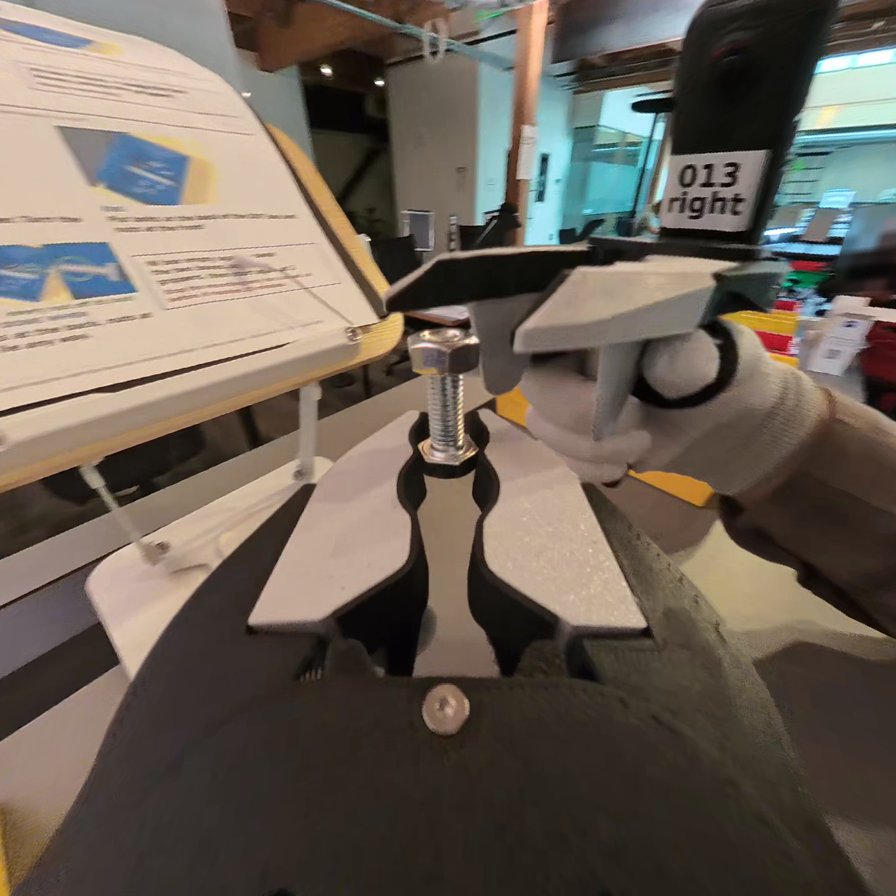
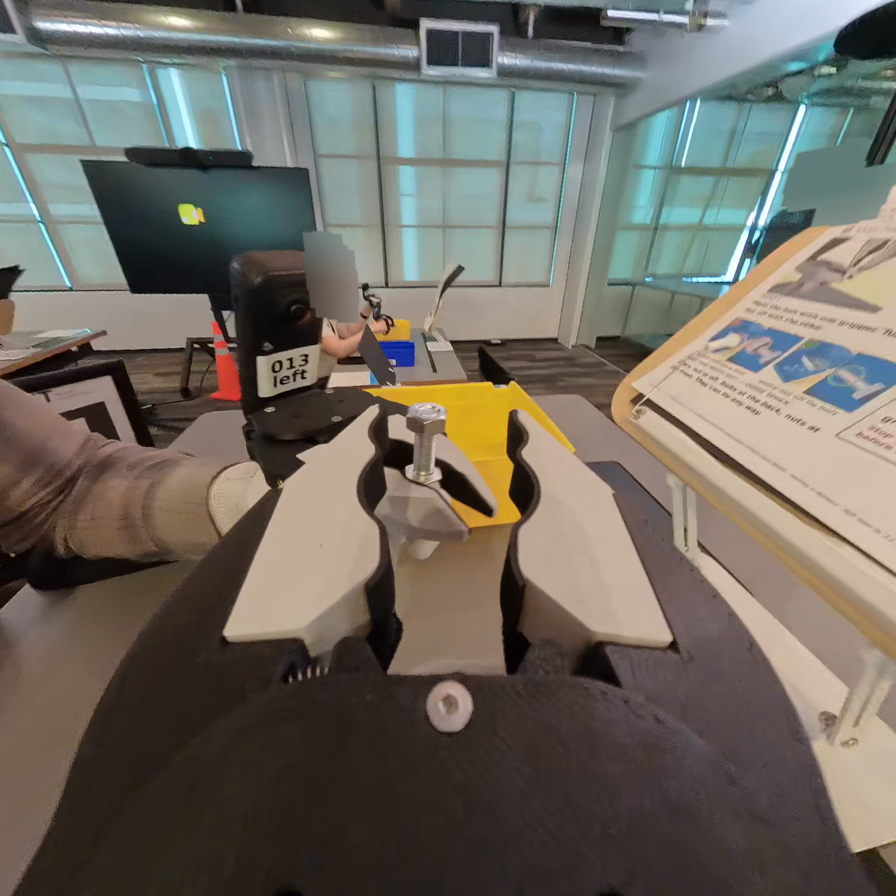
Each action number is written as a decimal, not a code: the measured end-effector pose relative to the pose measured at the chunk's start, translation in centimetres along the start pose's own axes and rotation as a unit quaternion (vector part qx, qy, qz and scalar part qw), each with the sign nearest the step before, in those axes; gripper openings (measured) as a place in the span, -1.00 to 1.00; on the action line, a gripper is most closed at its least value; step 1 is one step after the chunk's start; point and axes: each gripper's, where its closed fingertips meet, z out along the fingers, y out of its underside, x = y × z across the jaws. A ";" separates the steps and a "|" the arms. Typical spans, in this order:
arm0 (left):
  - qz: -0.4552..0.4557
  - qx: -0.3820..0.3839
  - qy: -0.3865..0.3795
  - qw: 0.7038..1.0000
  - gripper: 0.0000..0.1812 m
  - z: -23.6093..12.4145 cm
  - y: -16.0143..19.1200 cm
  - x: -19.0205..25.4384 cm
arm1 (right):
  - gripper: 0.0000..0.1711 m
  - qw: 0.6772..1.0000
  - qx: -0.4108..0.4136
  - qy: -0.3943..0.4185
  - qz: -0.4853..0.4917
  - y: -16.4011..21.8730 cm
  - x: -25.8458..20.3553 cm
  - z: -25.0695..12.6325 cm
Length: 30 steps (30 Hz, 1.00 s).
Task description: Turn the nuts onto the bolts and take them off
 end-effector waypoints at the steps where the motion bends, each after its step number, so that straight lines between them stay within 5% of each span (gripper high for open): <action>1: 0.002 0.000 -0.019 1.000 -0.82 0.0 0.2 -0.6 | -0.45 1.000 -0.007 0.005 -0.001 0.5 0.0 0.6; 4: 0.006 -0.003 -0.060 0.998 -0.82 -0.2 0.5 -2.0 | -0.46 1.000 -0.016 0.018 0.004 1.4 -0.4 2.1; 10: 0.020 -0.006 -0.077 0.997 -0.82 -0.3 0.7 -2.5 | -0.80 0.997 -0.008 0.073 0.004 1.4 0.1 3.3; 15: 0.021 -0.007 -0.057 0.998 -0.82 -0.1 0.6 -1.7 | -0.80 0.999 -0.015 0.045 0.001 1.4 -0.2 2.7; 23: 0.002 0.013 0.116 0.993 -0.83 0.3 -0.1 5.2 | -0.81 0.989 -0.018 -0.147 0.008 0.6 -3.9 -1.7; 30: -0.002 0.027 0.329 0.944 -0.83 -1.5 -0.1 15.4 | -0.80 0.925 -0.032 -0.379 0.016 0.3 -11.0 -8.0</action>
